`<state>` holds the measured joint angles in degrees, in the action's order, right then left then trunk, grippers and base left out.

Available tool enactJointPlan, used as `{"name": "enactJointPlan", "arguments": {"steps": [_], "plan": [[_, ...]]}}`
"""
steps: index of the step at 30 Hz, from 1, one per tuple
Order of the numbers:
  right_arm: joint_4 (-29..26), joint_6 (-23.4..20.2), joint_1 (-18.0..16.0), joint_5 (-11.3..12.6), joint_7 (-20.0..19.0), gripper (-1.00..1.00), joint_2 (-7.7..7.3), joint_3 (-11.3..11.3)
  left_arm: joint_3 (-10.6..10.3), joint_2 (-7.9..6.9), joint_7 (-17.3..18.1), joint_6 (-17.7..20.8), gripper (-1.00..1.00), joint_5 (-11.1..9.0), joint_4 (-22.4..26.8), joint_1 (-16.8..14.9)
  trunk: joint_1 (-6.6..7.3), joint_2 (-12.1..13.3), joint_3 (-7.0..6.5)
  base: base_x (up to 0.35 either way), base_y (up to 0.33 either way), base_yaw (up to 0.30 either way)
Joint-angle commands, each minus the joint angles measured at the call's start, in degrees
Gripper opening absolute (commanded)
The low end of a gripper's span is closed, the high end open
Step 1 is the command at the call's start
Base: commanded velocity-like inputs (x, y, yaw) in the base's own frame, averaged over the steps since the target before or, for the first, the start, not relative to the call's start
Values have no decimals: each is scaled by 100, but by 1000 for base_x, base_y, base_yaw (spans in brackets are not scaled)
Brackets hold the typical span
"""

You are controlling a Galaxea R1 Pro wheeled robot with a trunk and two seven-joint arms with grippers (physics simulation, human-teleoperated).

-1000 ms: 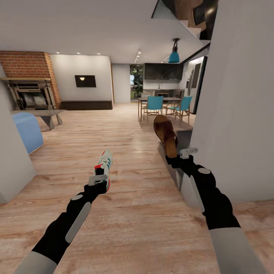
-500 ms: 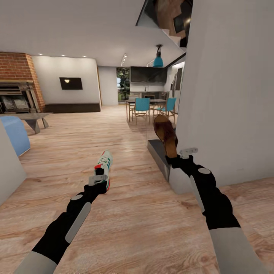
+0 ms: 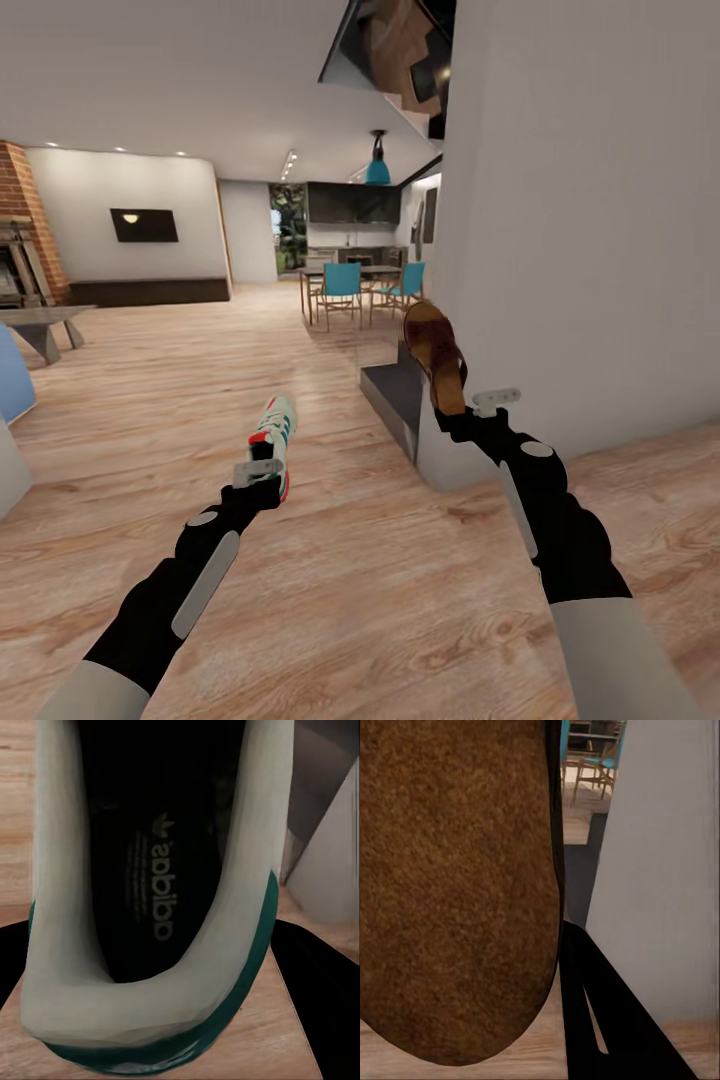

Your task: Pick up the two gym shoes and the two sandals from the corridor floor and place them onto the hallstand (shoe rack) in the corridor, making sure they are on the rack and not on the floor. Arrange them so the two gym shoes are next to each other and the two sandals are next to each other.

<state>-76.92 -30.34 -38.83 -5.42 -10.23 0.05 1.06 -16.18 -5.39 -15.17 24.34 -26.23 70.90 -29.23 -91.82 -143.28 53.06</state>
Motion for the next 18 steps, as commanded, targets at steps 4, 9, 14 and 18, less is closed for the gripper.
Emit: {"name": "enactJointPlan", "arguments": {"steps": [4,9,14,18], "plan": [[-7,-28,-4,-38,-23,-100,2,0,-17,-6,-56,12,-100,-58,11,-3,2,-3,-20,-13,8,-236],[-7,-28,-5,-38,-23,-100,1,0,-21,-6,-56,10,-100,-58,11,-2,2,-3,-50,-3,2,-249],[-7,-31,-4,-38,-23,-100,-3,0,-24,-6,-56,9,-100,-58,11,-3,2,-3,-79,0,0,-255],[-7,-29,-7,-38,-23,-100,-4,0,-25,0,-56,9,-100,-58,12,-4,2,-3,-97,0,0,-275]]}}
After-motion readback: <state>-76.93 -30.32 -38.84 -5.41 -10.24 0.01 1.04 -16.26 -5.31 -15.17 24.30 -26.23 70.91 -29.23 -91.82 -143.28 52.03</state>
